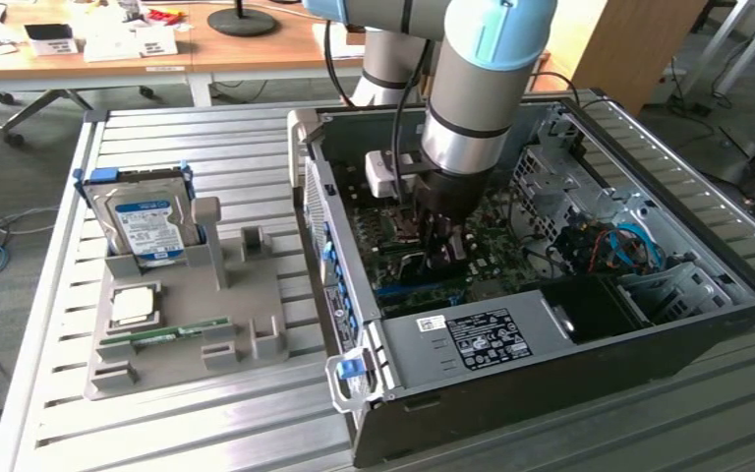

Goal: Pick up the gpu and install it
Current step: 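Insert the gpu into the slot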

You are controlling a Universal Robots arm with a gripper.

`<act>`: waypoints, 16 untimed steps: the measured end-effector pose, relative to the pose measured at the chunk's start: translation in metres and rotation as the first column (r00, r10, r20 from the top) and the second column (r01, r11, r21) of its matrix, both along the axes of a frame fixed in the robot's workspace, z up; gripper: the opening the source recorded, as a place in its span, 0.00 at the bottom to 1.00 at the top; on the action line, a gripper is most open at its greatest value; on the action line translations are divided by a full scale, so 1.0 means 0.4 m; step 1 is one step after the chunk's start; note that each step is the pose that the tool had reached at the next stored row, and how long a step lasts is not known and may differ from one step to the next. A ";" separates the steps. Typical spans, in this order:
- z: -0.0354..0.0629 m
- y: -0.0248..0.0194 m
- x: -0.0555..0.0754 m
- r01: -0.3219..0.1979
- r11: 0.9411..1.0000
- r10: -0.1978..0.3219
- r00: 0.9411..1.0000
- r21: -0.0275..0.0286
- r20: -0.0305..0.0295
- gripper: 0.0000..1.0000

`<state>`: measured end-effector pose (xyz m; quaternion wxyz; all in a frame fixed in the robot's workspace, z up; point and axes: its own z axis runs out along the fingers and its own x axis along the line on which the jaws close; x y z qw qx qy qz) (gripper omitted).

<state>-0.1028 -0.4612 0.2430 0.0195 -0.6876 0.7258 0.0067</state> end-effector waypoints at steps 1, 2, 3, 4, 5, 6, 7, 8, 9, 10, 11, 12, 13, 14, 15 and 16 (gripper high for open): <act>0.000 0.000 0.000 0.000 1.000 0.000 1.000 0.000 0.000 0.28; 0.000 0.000 0.000 0.000 1.000 0.000 1.000 0.000 0.000 0.27; 0.000 0.000 0.000 0.000 1.000 0.000 1.000 0.001 0.000 0.27; 0.000 0.000 0.000 0.000 1.000 0.000 1.000 0.001 0.000 0.27; -0.001 0.000 0.000 0.000 1.000 0.000 1.000 0.001 0.000 0.27; -0.001 0.000 0.000 0.000 1.000 0.000 1.000 0.001 0.000 0.27; -0.001 0.000 0.000 0.000 1.000 0.000 1.000 0.001 0.000 0.27; -0.001 0.000 0.000 0.000 1.000 0.000 1.000 0.001 0.000 0.27; -0.002 0.000 0.000 0.000 1.000 0.000 1.000 0.001 0.000 0.27; -0.003 0.000 0.000 0.000 1.000 0.000 1.000 0.000 0.000 0.27; -0.003 0.000 0.000 0.000 1.000 0.000 1.000 0.000 0.000 0.27; -0.003 0.000 0.000 0.000 1.000 0.000 1.000 0.001 0.000 0.27; -0.003 0.000 0.000 0.000 1.000 0.000 1.000 0.001 0.000 0.27; -0.003 0.000 -0.001 0.000 1.000 0.000 1.000 0.001 0.001 0.27; -0.003 0.000 -0.002 0.000 1.000 0.000 1.000 0.001 0.001 0.27; -0.004 0.000 -0.003 0.000 1.000 0.000 1.000 0.001 0.001 0.27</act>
